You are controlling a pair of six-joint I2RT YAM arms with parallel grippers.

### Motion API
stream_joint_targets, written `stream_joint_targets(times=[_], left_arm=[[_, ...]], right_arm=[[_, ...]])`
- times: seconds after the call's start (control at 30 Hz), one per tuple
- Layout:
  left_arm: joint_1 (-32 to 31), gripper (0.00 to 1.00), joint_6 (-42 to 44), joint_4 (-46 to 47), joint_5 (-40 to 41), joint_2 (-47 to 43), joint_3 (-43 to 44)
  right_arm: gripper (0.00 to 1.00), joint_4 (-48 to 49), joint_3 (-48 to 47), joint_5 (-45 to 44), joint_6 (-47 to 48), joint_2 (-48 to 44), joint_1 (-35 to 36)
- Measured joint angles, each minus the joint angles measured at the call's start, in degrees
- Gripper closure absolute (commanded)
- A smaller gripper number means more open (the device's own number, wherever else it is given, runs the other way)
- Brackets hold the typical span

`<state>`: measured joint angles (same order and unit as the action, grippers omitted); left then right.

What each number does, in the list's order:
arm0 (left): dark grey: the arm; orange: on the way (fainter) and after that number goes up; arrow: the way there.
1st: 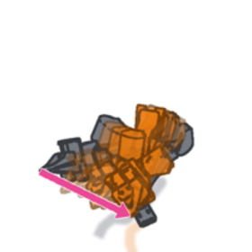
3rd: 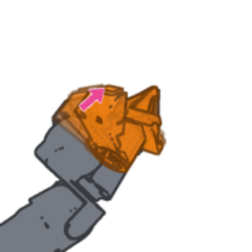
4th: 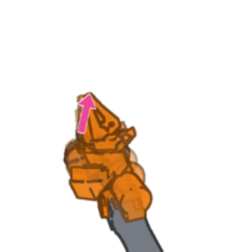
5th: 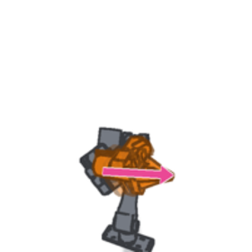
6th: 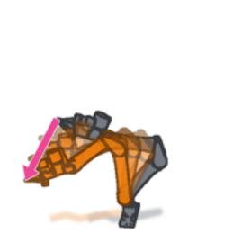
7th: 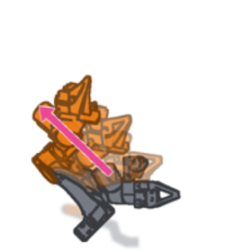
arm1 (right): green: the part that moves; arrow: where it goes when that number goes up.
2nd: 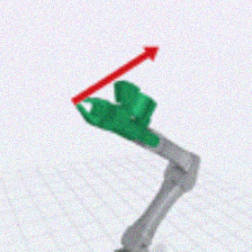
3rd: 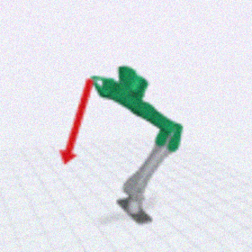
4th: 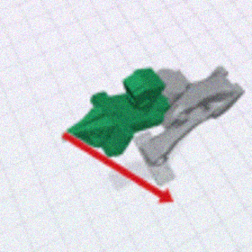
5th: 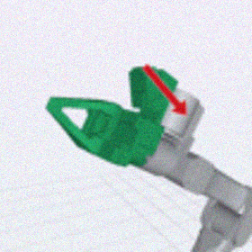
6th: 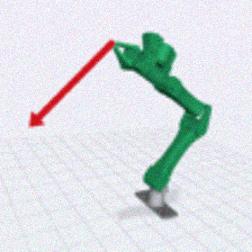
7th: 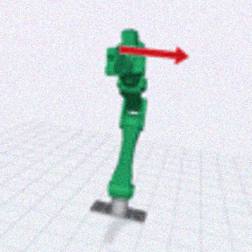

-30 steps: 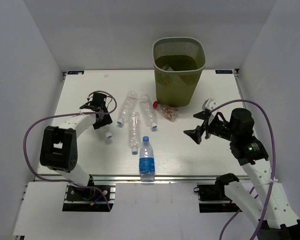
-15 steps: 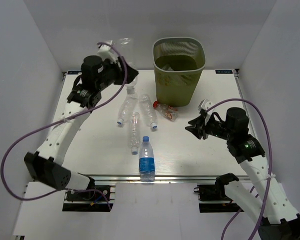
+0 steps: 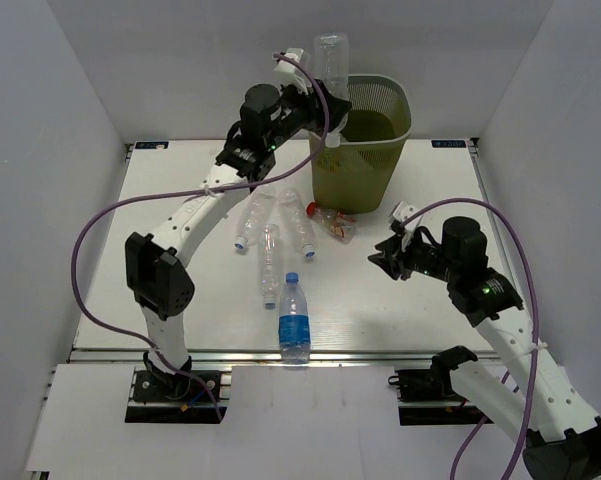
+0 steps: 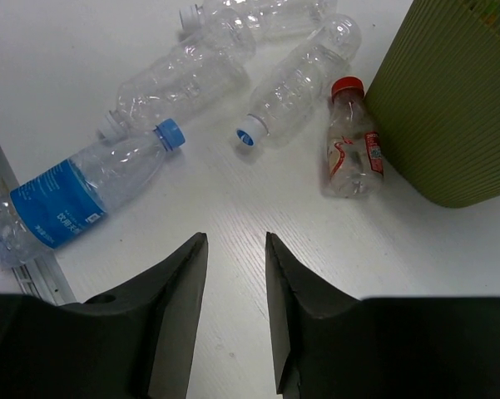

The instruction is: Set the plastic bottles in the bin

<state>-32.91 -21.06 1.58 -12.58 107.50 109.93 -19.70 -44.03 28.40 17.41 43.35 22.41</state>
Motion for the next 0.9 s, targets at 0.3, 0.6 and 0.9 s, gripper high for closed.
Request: stream_joint_targets(times=[0.3,0.6,0.9], left_arm=[[-2.89,0.13,1.20,2.08,15.28,13.75,14.29],[-3.87,0.00,7.43,-2.67,21.84,11.87,7.61],[-3.72,0.00,17.25,2.43,23.37,-35.41,-42.84]], right_arm=[[0.10,1.25,0.98,-2.75,1.01,0.94,3.02],[0.10,1.81,1.97,-2.36,1.27,4.37,4.79],[0.37,2.19,-4.37,-0.87,0.59,27.26,12.92]])
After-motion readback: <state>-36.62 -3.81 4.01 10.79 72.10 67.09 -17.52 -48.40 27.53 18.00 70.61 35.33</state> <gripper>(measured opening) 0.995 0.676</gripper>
